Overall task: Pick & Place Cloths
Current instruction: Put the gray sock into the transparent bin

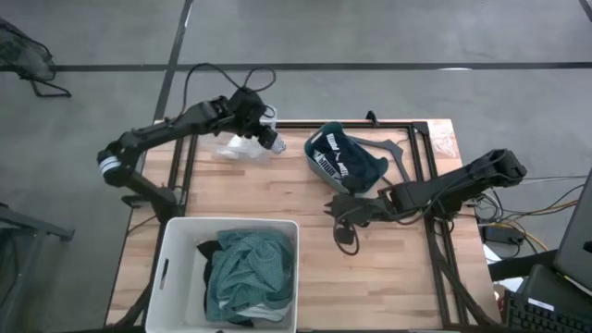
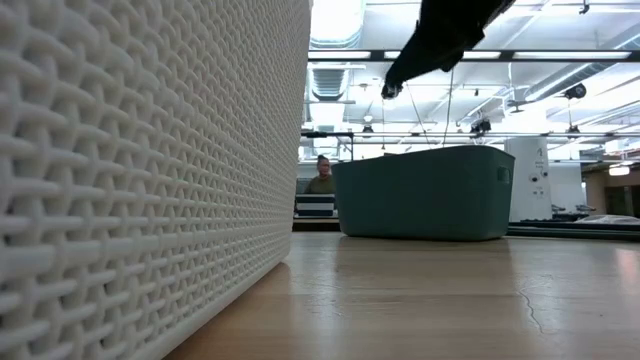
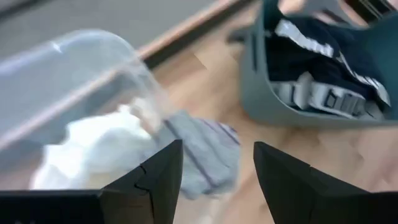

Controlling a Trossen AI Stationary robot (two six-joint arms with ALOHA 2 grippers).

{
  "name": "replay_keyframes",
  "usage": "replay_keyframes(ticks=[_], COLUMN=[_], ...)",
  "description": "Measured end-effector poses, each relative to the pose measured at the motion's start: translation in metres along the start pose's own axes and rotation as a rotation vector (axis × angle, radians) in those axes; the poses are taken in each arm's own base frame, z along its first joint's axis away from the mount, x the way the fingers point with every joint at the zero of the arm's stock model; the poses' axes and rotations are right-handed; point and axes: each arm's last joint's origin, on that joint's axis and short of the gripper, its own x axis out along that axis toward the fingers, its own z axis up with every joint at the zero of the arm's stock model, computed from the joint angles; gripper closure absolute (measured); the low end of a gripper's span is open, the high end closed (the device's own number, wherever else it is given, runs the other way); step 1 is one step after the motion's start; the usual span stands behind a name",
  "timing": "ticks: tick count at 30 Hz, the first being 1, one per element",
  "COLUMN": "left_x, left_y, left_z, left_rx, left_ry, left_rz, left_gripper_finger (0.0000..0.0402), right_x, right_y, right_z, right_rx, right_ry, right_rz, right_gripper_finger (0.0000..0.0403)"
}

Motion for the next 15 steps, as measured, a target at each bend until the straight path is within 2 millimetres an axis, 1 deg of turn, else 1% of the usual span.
replay_keyframes(ticks=[2,6,11,13,15], left_x=[0.005,0.015,0.031,0.034,0.032], left_y=[-0.003,-0.006,-0.005,-0.004,-0.005], left_z=[0.003,0.006,0.0,-0.001,0.0], left_rx=[0.001,0.015,0.029,0.053,0.057], left_ry=[0.042,0.127,0.236,0.241,0.232], left_rz=[-0.021,0.003,0.065,0.093,0.094], left_gripper_finger=[0.0199,0.02,0.0199,0.02,0.0199], right_x=[0.002,0.005,0.006,0.006,0.006], right_y=[0.0,0.0,0.0,0.0,0.0], right_z=[-0.005,-0.012,-0.013,-0.013,-0.013], right_rx=[-0.003,-0.009,-0.009,-0.011,-0.011], right_ry=[0.005,0.025,0.026,0.025,0.023], right_rz=[-0.001,-0.006,-0.006,-0.006,-0.005], right_gripper_finger=[0.0336,0.0352,0.0367,0.037,0.0372])
